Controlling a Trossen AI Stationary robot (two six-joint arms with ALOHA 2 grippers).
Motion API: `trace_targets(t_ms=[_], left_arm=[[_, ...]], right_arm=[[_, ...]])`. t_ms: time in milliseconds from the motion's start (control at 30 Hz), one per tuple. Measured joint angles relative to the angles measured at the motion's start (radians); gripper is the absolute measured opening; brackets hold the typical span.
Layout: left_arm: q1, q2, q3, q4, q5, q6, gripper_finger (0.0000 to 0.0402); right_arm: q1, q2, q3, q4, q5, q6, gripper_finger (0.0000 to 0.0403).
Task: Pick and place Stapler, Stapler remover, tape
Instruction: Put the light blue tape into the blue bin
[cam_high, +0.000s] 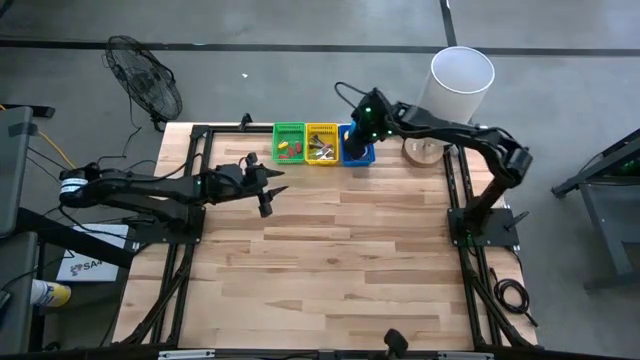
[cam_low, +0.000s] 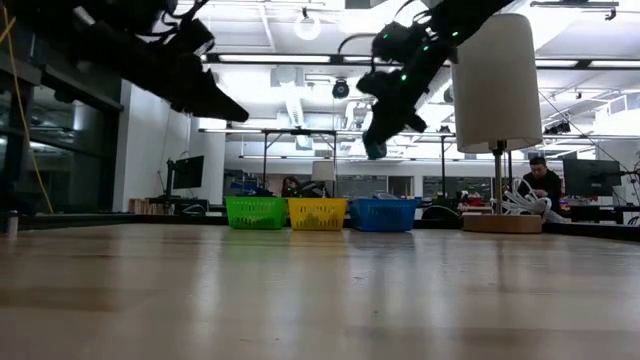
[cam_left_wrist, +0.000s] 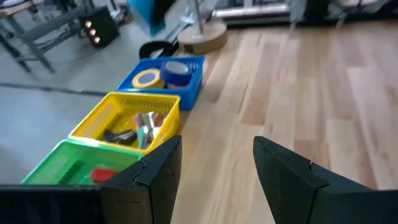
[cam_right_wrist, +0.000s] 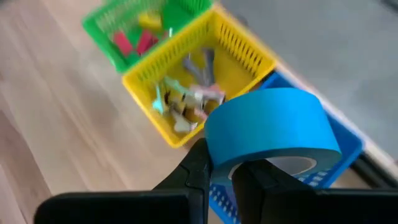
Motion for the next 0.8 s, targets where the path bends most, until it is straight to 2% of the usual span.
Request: trace_targets(t_ms=[267,500,667,800], left_arm=[[0.038,-0.017,-0.033,0.026,0.111,-0.011,0.0195],[0.038,-0.032,-0.041,0.010,0.129,0.010,0.0195],[0.037,-0.118,-0.084,0.026,0.137,0.007,0.0195],[0.037,-0.234,-0.140,0.038,0.137,0.004,0.0195]], right_arm=[[-0.006,0.207,0.252,-0.237,0.035,-0.039,0.0035],[-0.013,0.414,0.584,-0.600,0.089,-0.087,0.0035],[-0.034,0.542,0.780,-0.764,0.090,-0.107,0.0035],[-0.048,0.620,0.881,-0.820,0.089,-0.118,0.0034]])
